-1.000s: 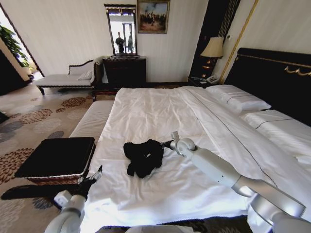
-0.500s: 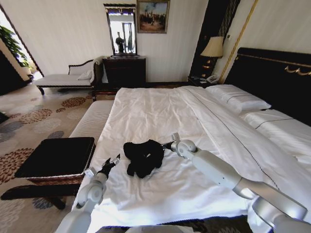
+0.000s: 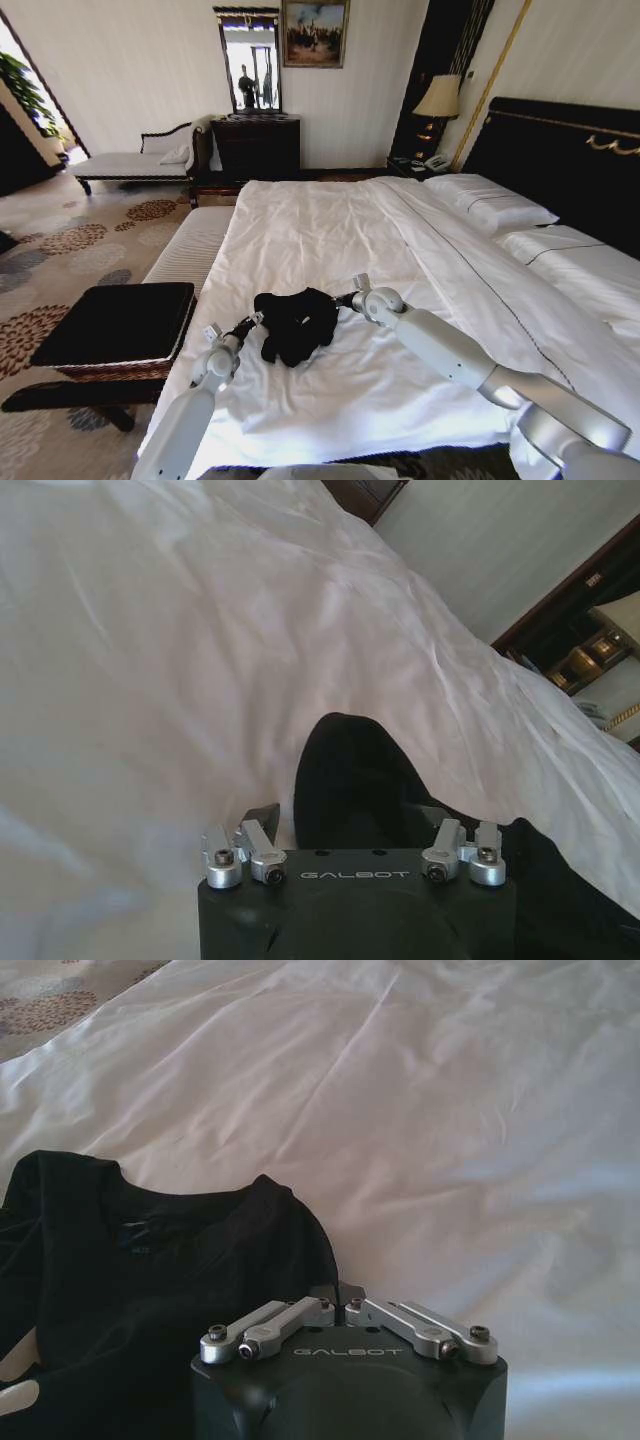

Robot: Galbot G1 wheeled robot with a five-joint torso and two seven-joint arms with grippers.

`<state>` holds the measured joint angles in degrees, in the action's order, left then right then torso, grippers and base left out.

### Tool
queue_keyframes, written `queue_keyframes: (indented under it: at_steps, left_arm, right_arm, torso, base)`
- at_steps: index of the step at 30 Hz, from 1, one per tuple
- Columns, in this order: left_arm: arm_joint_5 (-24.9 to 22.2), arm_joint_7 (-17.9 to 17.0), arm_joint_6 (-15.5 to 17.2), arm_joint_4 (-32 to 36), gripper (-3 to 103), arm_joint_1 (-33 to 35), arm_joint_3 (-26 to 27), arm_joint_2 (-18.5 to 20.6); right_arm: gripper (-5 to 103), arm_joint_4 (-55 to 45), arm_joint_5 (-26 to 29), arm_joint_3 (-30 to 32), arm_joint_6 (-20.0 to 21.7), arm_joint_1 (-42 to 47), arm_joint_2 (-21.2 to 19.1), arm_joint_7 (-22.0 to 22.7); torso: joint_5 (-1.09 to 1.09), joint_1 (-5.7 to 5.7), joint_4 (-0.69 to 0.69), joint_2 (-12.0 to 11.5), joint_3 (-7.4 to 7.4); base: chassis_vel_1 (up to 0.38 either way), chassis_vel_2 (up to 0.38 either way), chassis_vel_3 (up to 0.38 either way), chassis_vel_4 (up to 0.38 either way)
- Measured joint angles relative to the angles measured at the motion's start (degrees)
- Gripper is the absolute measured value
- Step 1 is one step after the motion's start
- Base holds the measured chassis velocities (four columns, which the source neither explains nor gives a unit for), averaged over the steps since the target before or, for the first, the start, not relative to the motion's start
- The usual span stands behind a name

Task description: Fold the clothes on the bed and place them into the basket.

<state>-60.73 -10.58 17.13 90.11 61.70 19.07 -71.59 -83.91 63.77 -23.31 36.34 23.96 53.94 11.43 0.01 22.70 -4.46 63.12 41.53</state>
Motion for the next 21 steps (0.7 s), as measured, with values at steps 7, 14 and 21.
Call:
queue_keyframes:
  at_steps: [7, 14, 21]
  left_arm:
    - [-0.5, -0.7, 0.5, -2.1, 45, -1.5, -0.9, -1.8]
    - [-0.4, -2.2, 0.5, -2.3, 24, -1.5, -0.5, -2.6]
    - [-0.2, -2.6, 0.2, -2.4, 2, -1.2, 0.3, -2.9]
  right_arm:
    - [1, 0.5, 0.2, 0.2, 0.0, 0.2, 0.0, 0.1]
    - [1, 0.7, 0.2, 0.3, 0.0, 0.5, 0.2, 0.2]
    - [1, 1.0, 0.3, 0.7, -0.1, 0.8, 0.4, 0.2]
  torso:
    - [0.0, 0.0, 0.0, 0.0, 0.0]
    - [0.0, 0.0, -0.01, 0.0, 0.0]
    - [-0.01, 0.0, 0.0, 0.0, 0.0]
  base:
    - [0.0, 0.0, 0.0, 0.0]
    - [0.0, 0.0, 0.0, 0.0]
    - [0.0, 0.0, 0.0, 0.0]
